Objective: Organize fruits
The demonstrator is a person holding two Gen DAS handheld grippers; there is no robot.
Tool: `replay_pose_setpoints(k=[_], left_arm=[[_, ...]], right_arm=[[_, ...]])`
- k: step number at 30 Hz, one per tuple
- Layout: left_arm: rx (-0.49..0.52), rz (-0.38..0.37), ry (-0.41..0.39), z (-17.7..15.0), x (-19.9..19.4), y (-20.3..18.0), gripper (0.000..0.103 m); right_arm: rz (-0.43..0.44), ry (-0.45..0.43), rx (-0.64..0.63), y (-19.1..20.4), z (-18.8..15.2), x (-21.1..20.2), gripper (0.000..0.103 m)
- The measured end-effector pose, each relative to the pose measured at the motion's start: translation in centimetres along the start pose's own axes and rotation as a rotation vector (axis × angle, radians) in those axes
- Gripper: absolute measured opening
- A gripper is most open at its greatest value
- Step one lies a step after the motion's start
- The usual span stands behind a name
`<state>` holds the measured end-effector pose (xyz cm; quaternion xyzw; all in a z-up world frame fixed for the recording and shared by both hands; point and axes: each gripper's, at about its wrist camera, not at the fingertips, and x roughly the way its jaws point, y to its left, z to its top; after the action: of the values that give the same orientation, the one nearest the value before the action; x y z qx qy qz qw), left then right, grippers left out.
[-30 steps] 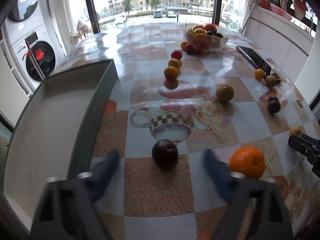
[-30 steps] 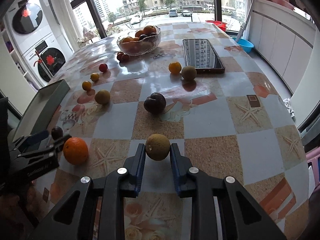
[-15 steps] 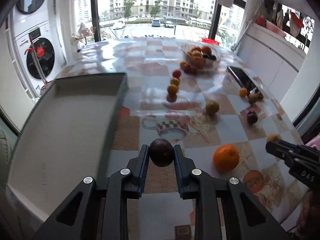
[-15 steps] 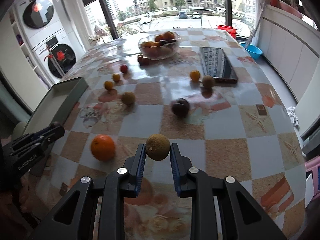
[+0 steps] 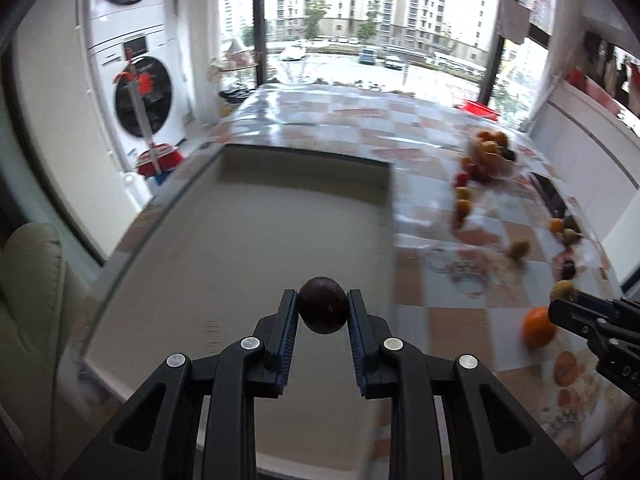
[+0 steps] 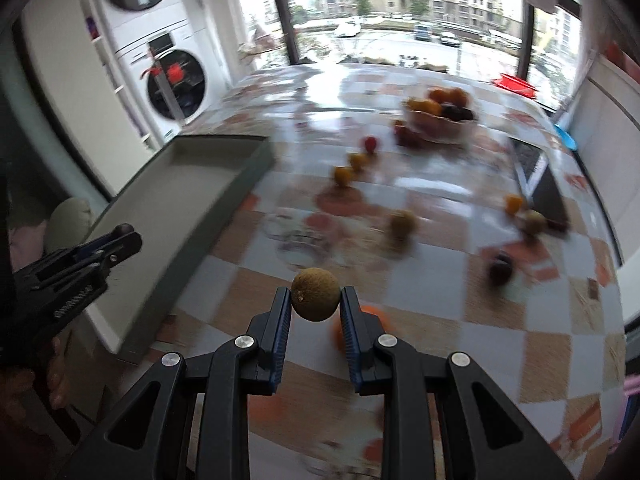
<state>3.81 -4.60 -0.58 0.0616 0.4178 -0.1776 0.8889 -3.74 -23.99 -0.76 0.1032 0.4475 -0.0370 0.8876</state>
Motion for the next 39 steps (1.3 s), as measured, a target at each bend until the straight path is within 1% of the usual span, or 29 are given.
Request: replay_pose_setpoints(k=[5, 7, 12, 16, 19, 20, 21, 22, 23, 24, 25, 26, 27, 28, 29, 30, 34, 37, 39], left_arm=[[-0.052, 0.042, 0.014, -0.3, 0.7, 3.3, 0.026], [-0.061, 0.052, 0.017, -0.4, 1.0, 4.0, 0.026], [-0.089, 0.068, 0.034, -1.0, 1.6, 5.5, 0.026], [-0.104, 0.066, 0.05, -1.2, 2.3, 6.2, 0.026], [-0.099, 0.063, 0.053, -1.3, 2.6, 6.3, 0.026], [-0.096, 0.064, 0.051, -1.4, 2.7, 6.4, 0.026], [-0.093, 0.063, 0.055, -1.5, 2.9, 6.4, 0.027], [-0.091, 0.064, 0.06, -1.6, 3.0, 6.3, 0.03], [-0.089, 0.073, 0.065, -1.7, 3.2, 6.3, 0.053], [-0.092, 0.097, 0.058, -1.7, 3.1, 6.4, 0.069], [-0.1, 0.11, 0.036, -1.8, 2.9, 6.5, 0.098], [-0.112, 0.098, -0.001, -1.9, 2.3, 6.7, 0.102], [-0.114, 0.085, -0.014, -1.9, 2.0, 6.7, 0.102], [-0.108, 0.07, -0.009, -1.8, 1.8, 6.6, 0.102], [-0.104, 0.067, -0.003, -1.7, 1.7, 6.4, 0.102], [-0.098, 0.068, -0.006, -1.6, 1.5, 6.2, 0.102], [-0.058, 0.051, -0.05, -1.1, 0.0, 4.5, 0.102], [0.005, 0.01, -0.086, -0.6, -1.3, 2.1, 0.102], [0.059, -0.035, -0.11, -0.5, -2.2, -0.1, 0.102]], right_arm=[[0.059, 0.027, -0.058, 4.2, 1.6, 1.4, 0.027], [0.091, 0.039, -0.084, 6.1, 2.3, 2.0, 0.027], [0.137, 0.057, -0.158, 10.5, 3.5, 3.5, 0.027], [0.146, 0.092, -0.204, 12.9, 3.7, 5.2, 0.027], [0.137, 0.109, -0.218, 13.6, 3.6, 5.9, 0.027], [0.136, 0.113, -0.22, 13.6, 3.6, 6.0, 0.03], [0.139, 0.117, -0.222, 13.6, 3.6, 6.0, 0.044], [0.139, 0.119, -0.222, 13.8, 3.7, 6.0, 0.057], [0.137, 0.115, -0.221, 13.8, 3.8, 5.8, 0.077], [0.11, 0.101, -0.222, 13.7, 3.8, 5.5, 0.081], [0.1, 0.083, -0.226, 13.6, 4.0, 5.2, 0.081], [0.108, 0.079, -0.223, 13.5, 4.1, 4.9, 0.082], [0.11, 0.075, -0.216, 13.2, 4.3, 4.7, 0.085], [0.097, 0.062, -0.206, 12.9, 4.4, 4.4, 0.088], [0.081, 0.051, -0.198, 12.6, 4.4, 4.1, 0.094], [0.062, 0.041, -0.187, 12.1, 4.5, 3.9, 0.102], [-0.001, 0.005, -0.119, 8.7, 4.1, 2.5, 0.103], [-0.059, -0.019, -0.054, 5.1, 3.4, 1.4, 0.103], [-0.101, -0.033, 0.007, 2.4, 2.7, 0.7, 0.103]])
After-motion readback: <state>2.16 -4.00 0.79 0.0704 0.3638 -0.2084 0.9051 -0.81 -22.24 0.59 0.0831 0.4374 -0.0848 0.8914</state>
